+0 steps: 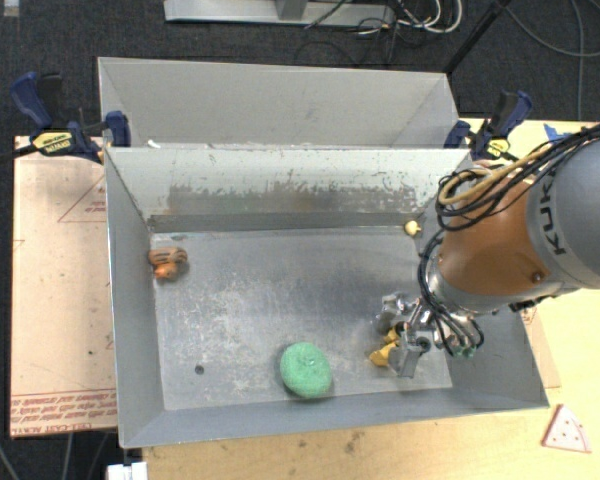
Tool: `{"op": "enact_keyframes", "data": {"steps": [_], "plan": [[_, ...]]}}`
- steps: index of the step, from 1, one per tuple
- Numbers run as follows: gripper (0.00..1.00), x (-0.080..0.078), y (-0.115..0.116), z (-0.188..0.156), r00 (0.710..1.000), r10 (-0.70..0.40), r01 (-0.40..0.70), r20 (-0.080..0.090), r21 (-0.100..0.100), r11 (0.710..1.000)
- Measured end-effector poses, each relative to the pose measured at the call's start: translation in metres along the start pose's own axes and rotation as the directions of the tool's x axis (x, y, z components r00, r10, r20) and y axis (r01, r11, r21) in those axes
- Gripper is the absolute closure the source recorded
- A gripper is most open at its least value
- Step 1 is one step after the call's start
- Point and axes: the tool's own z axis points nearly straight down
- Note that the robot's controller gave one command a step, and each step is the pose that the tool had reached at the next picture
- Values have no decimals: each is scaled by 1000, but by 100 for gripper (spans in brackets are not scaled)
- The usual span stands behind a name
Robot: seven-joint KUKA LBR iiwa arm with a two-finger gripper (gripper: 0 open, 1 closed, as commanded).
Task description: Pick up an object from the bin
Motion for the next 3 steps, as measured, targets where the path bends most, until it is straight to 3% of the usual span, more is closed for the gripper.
{"op": "enact_keyframes", "data": {"steps": [3], "plan": [[100, 0, 0, -36, 1000, 0, 0, 8, 5, 1000]]}}
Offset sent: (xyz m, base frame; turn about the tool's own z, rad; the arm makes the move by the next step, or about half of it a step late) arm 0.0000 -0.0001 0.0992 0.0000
